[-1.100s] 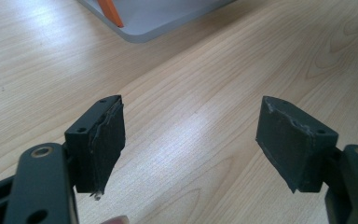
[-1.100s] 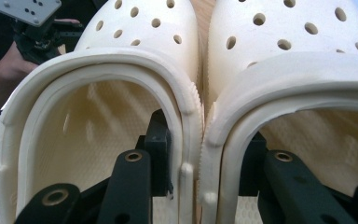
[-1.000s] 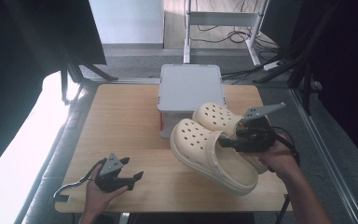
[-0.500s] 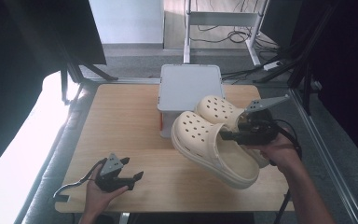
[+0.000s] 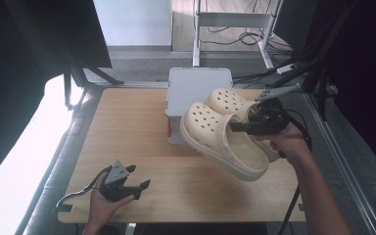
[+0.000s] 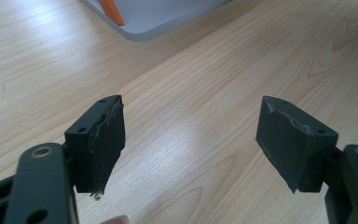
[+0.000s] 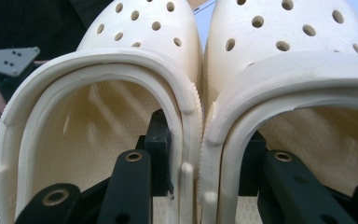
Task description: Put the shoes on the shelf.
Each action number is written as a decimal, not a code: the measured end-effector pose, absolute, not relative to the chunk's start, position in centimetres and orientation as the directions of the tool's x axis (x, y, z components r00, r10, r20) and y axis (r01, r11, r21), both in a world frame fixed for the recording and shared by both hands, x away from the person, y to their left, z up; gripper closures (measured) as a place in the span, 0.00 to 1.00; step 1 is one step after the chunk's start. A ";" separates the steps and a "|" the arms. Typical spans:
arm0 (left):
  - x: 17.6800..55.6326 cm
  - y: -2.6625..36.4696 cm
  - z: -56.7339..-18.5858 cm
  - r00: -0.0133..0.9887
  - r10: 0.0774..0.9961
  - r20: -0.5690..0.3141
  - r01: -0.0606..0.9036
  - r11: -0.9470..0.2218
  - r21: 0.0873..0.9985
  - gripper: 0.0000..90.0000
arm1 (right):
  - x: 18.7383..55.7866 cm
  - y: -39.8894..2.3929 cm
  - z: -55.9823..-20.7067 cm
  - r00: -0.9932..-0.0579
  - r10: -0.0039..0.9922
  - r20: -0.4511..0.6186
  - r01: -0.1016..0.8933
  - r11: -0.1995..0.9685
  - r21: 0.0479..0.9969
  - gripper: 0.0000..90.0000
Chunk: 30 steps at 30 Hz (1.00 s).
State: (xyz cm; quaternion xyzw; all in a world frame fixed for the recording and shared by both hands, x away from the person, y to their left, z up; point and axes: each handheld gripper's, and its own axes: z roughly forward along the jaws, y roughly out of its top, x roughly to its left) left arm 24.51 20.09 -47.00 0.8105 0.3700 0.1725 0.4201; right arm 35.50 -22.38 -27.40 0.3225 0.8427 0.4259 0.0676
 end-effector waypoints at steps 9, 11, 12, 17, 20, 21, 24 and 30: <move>24.5 20.1 -47.0 0.664 0.747 -0.023 0.452 -0.376 0.809 0.27 | 38.0 -21.5 -27.2 -0.766 0.624 0.154 0.499 0.426 0.755 0.73; 24.5 20.1 -47.0 0.664 0.747 -0.023 0.452 -0.377 0.809 0.27 | 38.6 -21.3 -27.1 -0.765 0.626 0.154 0.500 0.425 0.755 0.73; 24.5 20.1 -47.0 0.664 0.747 -0.023 0.452 -0.377 0.809 0.27 | 38.8 -21.2 -27.0 -0.765 0.626 0.154 0.500 0.425 0.754 0.73; 24.6 20.1 -47.1 0.665 0.746 -0.020 0.450 -0.379 0.808 0.27 | 40.0 -20.8 -26.6 -0.759 0.633 0.151 0.504 0.424 0.753 0.73; 24.5 20.1 -47.1 0.666 0.746 -0.023 0.451 -0.378 0.809 0.27 | 40.7 -20.6 -26.5 -0.752 0.642 0.151 0.509 0.419 0.752 0.73; 24.5 20.1 -47.1 0.666 0.746 -0.023 0.451 -0.378 0.809 0.27 | 40.7 -20.6 -26.5 -0.752 0.642 0.151 0.509 0.419 0.752 0.73; 24.5 20.2 -47.0 0.667 0.745 -0.022 0.450 -0.379 0.809 0.27 | 41.8 -20.2 -26.5 -0.740 0.658 0.141 0.514 0.417 0.750 0.73; 24.6 20.1 -47.1 0.669 0.743 -0.024 0.451 -0.379 0.808 0.27 | 43.3 -19.6 -26.4 -0.721 0.679 0.141 0.525 0.402 0.751 0.73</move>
